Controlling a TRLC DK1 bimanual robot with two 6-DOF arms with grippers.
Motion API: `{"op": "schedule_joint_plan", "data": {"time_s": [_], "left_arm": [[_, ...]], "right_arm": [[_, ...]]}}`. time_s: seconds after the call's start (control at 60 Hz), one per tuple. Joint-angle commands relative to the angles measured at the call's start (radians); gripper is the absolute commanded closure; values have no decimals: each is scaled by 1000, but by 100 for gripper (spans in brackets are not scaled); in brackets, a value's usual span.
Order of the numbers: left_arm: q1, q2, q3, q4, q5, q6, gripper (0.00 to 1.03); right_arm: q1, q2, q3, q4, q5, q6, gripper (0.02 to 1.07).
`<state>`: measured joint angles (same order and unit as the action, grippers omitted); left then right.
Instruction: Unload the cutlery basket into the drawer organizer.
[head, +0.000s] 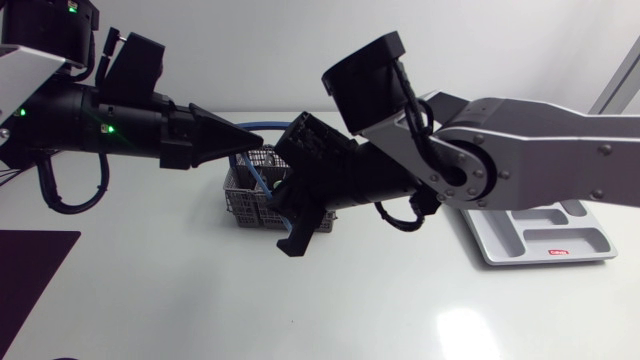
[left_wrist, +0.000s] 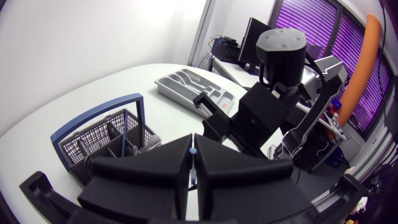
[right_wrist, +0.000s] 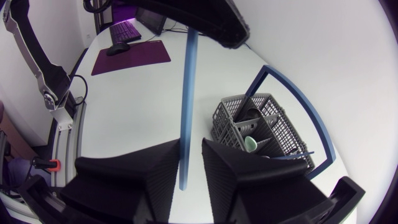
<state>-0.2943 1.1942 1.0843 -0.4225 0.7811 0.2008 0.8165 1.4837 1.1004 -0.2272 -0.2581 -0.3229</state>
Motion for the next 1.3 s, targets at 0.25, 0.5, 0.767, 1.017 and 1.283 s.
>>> {"op": "schedule_joint_plan", "data": {"time_s": [0.25, 0.5, 0.767, 1.017, 1.283], "left_arm": [[40, 25, 35, -16, 15, -63, 57], [132, 31, 204, 102, 15, -210, 17], [231, 61, 305, 134, -45, -202, 16], [73, 110, 190, -35, -301, 192, 18], [-123, 156, 95, -52, -588, 364, 21]], "right_arm": [[12, 6, -20, -3, 5, -13, 102], [10, -43, -79, -26, -4, -19, 102], [-111, -184, -174, -69, 5, -18, 102], [-444, -258, -195, -144, 6, -16, 102], [-807, -114, -106, -192, 2, -10, 101]]}}
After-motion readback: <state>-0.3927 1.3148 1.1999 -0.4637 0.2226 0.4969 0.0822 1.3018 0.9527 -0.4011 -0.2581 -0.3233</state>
